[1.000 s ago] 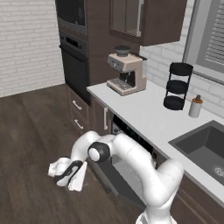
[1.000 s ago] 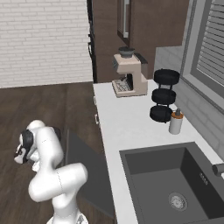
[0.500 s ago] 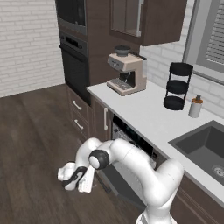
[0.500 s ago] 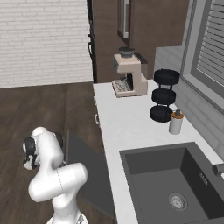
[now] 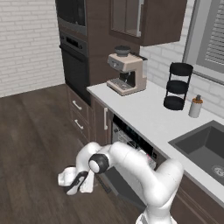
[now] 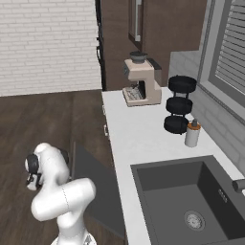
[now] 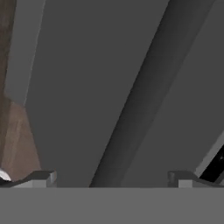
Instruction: Pick up the cup and bowl from the counter, place them in the dishwasher, and close the dishwasher door.
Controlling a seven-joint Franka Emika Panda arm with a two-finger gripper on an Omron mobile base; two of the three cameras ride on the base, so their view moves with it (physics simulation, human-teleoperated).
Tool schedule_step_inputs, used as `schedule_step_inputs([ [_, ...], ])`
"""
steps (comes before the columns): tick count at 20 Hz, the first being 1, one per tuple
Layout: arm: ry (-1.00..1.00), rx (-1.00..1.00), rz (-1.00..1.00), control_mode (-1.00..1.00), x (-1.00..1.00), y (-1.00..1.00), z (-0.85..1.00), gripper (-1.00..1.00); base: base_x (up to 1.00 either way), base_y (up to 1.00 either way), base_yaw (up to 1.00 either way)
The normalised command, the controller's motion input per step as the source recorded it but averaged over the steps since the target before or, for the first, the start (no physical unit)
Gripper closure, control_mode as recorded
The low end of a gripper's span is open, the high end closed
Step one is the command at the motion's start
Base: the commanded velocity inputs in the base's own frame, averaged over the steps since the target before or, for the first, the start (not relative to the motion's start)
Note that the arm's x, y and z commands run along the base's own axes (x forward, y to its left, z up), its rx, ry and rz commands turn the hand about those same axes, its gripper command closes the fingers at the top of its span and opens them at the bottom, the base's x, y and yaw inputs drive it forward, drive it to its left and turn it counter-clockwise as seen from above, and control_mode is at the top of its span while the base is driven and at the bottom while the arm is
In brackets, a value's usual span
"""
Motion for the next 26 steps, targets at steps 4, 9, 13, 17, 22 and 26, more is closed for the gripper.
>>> schedule_step_inputs([
  [4, -0.14, -0.08, 0.02, -1.0, 0.83, -1.0, -0.12, -1.0, 0.0, 0.0, 0.0],
  [9, -0.03, 0.0, 0.13, -1.0, 0.88, -1.0, 0.03, -1.0, 0.0, 0.0, 0.0],
  [13, 0.0, 0.0, 0.17, -1.0, 0.86, -1.0, 0.05, -1.0, 0.0, 0.0, 0.0],
  [17, 0.0, 0.0, 0.16, -1.0, 0.85, -1.0, 0.08, -1.0, 0.0, 0.0, 0.0],
  [22, 0.07, 0.0, 0.19, -1.0, 0.7, -1.0, 0.0, -1.0, 0.0, 0.0, 0.0],
  [26, 0.07, 0.0, 0.2, -1.0, 0.69, -1.0, 0.0, -1.0, 0.0, 0.0, 0.0],
])
